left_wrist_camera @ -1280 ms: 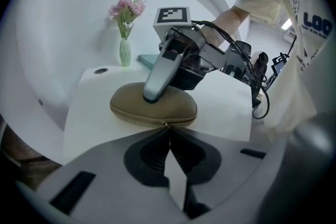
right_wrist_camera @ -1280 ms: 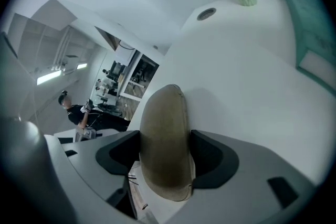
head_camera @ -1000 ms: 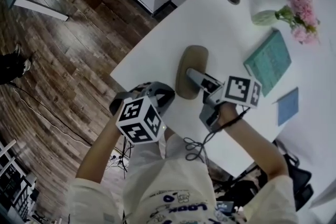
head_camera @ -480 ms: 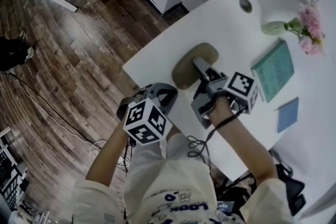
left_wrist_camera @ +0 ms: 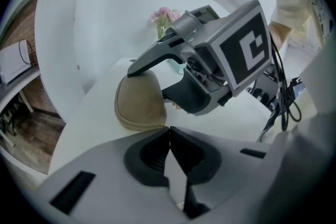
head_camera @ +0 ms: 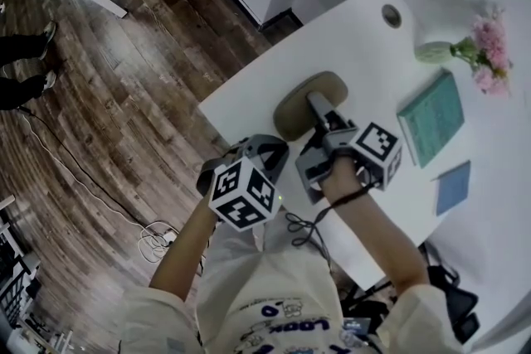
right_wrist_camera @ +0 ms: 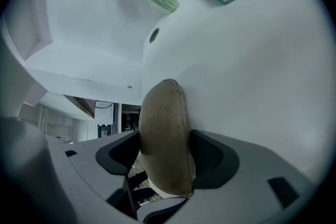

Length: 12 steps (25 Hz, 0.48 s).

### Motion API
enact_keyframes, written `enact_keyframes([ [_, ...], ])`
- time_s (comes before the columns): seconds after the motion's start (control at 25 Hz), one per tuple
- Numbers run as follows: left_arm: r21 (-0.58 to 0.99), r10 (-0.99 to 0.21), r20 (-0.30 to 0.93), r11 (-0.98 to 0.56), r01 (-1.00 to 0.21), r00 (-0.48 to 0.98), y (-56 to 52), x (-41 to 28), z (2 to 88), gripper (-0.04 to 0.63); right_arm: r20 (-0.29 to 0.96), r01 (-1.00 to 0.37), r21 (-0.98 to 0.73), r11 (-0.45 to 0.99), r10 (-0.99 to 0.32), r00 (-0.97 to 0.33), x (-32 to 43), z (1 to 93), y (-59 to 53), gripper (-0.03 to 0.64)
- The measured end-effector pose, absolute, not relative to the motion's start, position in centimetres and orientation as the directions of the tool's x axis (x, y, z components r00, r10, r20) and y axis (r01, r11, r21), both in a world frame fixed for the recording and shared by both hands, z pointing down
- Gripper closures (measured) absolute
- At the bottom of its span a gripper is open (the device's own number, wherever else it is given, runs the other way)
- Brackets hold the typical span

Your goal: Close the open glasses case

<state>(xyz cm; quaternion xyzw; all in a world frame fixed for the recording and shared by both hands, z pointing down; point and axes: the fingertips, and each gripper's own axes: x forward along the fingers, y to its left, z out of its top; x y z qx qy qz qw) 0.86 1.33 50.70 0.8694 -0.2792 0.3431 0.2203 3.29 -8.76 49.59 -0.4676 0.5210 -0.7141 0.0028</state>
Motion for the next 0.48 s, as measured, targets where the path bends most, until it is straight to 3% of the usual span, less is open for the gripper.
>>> enact_keyframes([
  [0.48, 0.222, -0.343, 0.717, -0.712, -0.666, 0.606, 0.9, 0.1, 50.8, 0.591, 0.626, -0.473, -0.779, -0.412, -0.477, -0.616, 2.2, 49.1, -9.1, 0.314],
])
